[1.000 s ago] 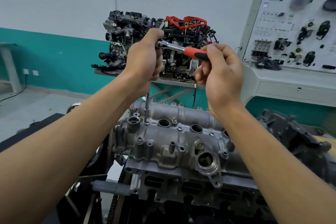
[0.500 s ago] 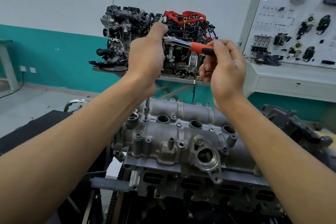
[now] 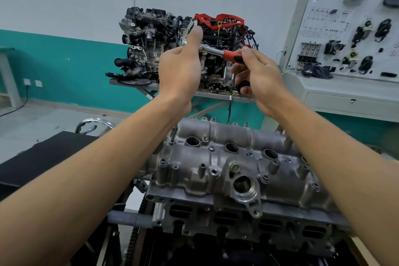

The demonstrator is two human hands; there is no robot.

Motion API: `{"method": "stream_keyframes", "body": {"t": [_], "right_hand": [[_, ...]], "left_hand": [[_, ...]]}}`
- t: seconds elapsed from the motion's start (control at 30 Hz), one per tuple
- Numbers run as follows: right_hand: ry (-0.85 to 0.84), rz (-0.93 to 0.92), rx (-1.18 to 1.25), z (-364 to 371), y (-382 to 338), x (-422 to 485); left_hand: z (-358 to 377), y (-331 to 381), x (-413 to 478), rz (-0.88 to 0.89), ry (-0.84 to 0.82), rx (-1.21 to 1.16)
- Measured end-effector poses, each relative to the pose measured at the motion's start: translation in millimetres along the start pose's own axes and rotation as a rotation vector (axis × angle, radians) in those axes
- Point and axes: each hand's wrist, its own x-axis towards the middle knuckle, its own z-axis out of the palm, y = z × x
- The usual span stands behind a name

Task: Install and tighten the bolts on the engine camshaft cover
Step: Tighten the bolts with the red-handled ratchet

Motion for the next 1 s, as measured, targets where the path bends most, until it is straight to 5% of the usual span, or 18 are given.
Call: {"method": "stream_keyframes", "body": {"t": [0.17, 0.33, 0.43, 0.57, 0.67, 1.0], "right_hand": [[0.120, -0.374, 0.043, 17, -16, -34], [0.056, -0.751, 0.164, 49, -36, -69], [0.024, -0.642, 0.253, 45, -29, -63], [0.180, -0.138, 0.220, 29, -13, -22], [0.188, 0.026, 0.163, 29, -4, -1], [0.443, -0.177, 0.324, 25, -9, -28]], "left_hand": [[-14, -2, 17, -0.123, -0.090, -0.072], [-19, 2, 16, -0.105, -0.135, -0.127], [-25, 7, 15, -0.101, -0.134, -0.156], [-20, 7, 3, -0.065, -0.208, -0.093], [-6, 8, -4, -0.071, -0.249, -0.020], [-6, 10, 8, -0.101, -0.126, -0.049]]}}
